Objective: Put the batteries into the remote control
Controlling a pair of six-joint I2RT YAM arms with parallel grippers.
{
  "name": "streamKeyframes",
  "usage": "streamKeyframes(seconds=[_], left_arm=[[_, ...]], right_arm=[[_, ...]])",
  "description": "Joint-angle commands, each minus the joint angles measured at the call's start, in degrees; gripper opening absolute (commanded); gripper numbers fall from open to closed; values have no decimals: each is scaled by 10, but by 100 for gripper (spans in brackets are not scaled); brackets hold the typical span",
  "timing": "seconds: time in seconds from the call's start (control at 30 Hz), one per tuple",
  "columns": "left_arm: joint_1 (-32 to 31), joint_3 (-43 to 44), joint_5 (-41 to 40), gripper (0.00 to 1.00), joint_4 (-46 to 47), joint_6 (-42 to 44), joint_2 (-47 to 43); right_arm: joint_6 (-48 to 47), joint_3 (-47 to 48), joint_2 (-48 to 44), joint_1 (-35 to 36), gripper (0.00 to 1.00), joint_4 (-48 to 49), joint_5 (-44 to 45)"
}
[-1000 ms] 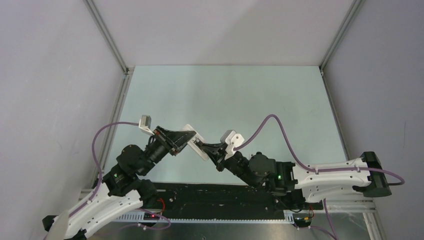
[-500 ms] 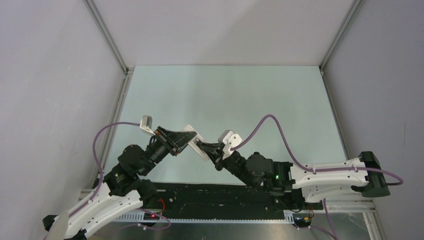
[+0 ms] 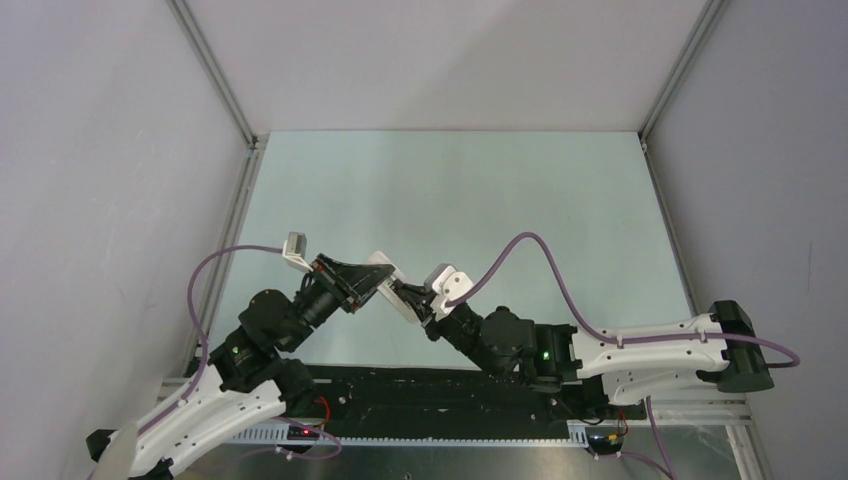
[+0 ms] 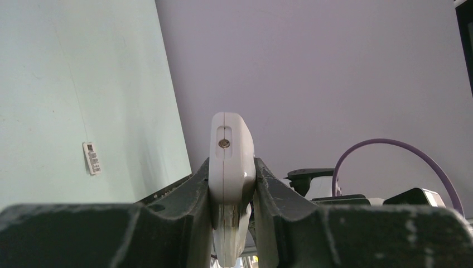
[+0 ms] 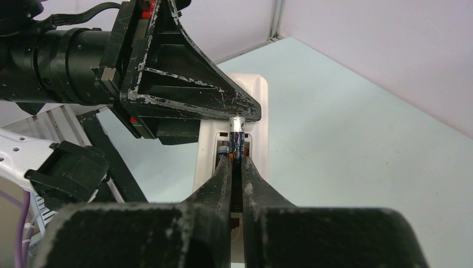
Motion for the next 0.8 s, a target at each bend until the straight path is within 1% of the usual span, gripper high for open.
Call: streamKeyframes(seconds=[0.0, 0.37, 0.57, 0.77], left_arm=[[-2, 2, 2, 0, 35, -10, -4], [-2, 2, 1, 0, 35, -9, -2], [-3, 4, 2, 0, 35, -10, -2], [-2, 3, 3, 0, 36, -10, -4]], right_arm=[[-17, 22, 5, 5, 6, -3, 32], [-7, 22, -1, 12, 10, -40, 46], [-6, 22, -1, 13, 18, -45, 47], [-6, 23, -1, 13, 24, -43, 50]])
